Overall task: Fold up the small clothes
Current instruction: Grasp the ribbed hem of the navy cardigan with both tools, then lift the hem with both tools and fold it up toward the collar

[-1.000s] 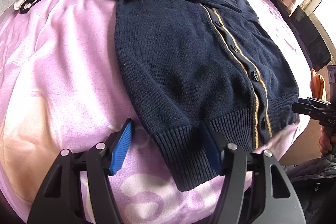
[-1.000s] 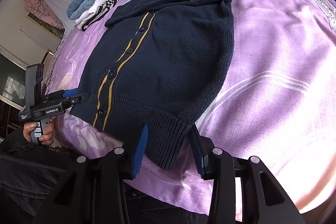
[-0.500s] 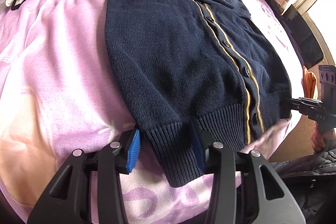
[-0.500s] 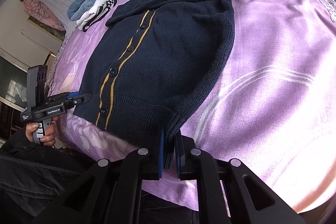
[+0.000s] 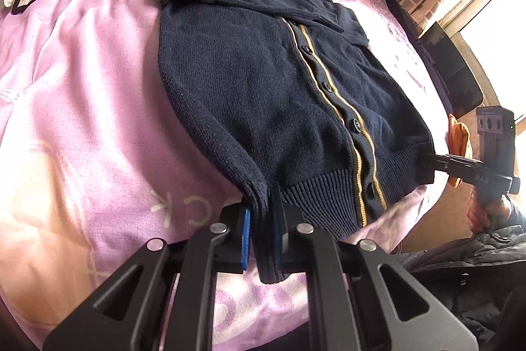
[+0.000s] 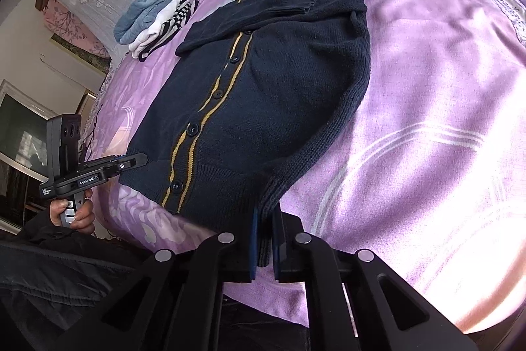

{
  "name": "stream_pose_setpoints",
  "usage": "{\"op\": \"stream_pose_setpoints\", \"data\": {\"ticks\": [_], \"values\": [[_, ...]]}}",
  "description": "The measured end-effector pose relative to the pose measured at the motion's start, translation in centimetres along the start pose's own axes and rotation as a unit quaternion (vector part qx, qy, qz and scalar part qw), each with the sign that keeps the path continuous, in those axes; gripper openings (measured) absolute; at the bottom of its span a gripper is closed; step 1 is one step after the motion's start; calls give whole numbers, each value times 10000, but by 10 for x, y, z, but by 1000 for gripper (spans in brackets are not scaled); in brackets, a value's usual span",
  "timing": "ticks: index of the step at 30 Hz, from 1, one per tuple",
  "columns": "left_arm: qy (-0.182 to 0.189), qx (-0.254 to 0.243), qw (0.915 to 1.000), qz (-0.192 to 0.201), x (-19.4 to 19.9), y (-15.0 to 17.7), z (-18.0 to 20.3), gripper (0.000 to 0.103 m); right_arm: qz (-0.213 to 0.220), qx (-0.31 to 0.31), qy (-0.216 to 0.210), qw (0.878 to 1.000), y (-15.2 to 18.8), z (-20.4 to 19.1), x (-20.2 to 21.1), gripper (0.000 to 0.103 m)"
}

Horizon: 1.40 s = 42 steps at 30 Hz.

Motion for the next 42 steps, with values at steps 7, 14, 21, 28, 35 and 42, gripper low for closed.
{"op": "stream_pose_setpoints", "data": {"ticks": [7,14,21,28,35,42], "values": [[18,-1,9996,268,18,-19,4,8,250,-93,-191,9995,-20,2,13,7],[45,116,9983,563,30,-40,7,8,543,-287,-398,9973,-45,1,26,7],[66,216,9964,818,40,-68,9,8,833,-542,-604,9932,-72,4,33,7],[40,209,9954,939,42,-96,12,8,1030,-692,-712,9897,-101,8,33,7],[-18,190,9941,1065,39,-129,14,8,1167,-752,-828,9869,-134,15,30,7],[-49,218,9931,1154,32,-167,12,8,1264,-819,-939,9841,-171,27,26,7]]}}
Point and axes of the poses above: each gripper's, at about its wrist camera, not at the fingertips, and x roughly against the way its jaws point, z to its right, y to its underside, the point moved 5 cm from there along -x, roughly the way its jaws point, and after that the axes turned 7 degrees about x, right-handed, at the moved point
